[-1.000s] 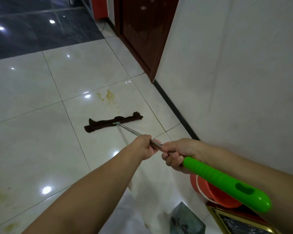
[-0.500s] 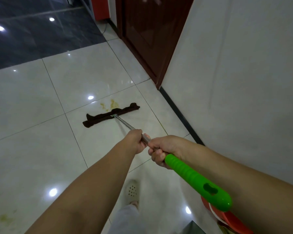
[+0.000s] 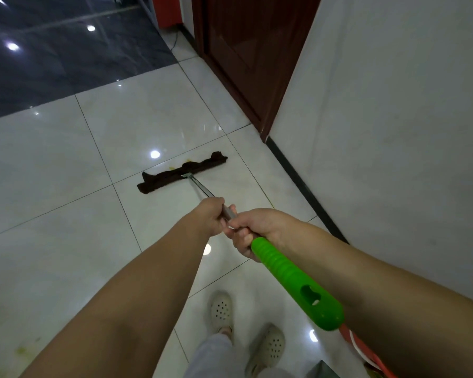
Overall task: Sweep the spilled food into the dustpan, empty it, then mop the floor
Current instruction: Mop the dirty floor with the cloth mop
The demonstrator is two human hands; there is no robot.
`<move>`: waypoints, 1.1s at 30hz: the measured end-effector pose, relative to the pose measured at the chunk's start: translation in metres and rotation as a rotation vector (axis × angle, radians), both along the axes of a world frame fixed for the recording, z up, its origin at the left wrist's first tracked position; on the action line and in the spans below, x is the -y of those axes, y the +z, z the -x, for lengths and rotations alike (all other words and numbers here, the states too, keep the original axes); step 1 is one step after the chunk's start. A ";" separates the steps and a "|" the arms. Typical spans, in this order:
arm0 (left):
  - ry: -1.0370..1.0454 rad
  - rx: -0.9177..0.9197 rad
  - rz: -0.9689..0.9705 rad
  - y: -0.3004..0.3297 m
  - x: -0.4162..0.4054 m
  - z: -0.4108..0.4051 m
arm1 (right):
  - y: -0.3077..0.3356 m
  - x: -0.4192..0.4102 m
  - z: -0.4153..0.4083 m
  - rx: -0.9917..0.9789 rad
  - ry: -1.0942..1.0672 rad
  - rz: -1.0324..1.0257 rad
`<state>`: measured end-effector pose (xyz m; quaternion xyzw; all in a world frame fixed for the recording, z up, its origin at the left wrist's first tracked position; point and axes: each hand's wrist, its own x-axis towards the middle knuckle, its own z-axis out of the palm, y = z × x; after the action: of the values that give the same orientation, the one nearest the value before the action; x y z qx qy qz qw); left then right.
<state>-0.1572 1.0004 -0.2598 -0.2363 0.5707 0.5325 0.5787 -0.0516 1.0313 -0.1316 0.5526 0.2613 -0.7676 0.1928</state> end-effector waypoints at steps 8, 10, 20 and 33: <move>-0.052 0.000 0.000 0.024 -0.006 -0.053 | 0.023 -0.013 -0.050 0.039 -0.162 0.056; -0.053 -0.006 0.000 0.034 -0.007 -0.075 | 0.033 -0.016 -0.070 0.037 -0.133 0.082; -0.050 0.039 -0.054 0.060 -0.029 -0.193 | 0.054 -0.052 -0.188 0.067 -0.106 0.079; -0.158 -0.058 -0.065 0.093 -0.029 -0.237 | 0.093 -0.055 -0.226 -0.009 -0.043 0.118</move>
<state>0.0802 1.0294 -0.1668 -0.1565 0.5865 0.5101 0.6094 0.1741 1.0865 -0.0385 0.5424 0.2046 -0.7881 0.2070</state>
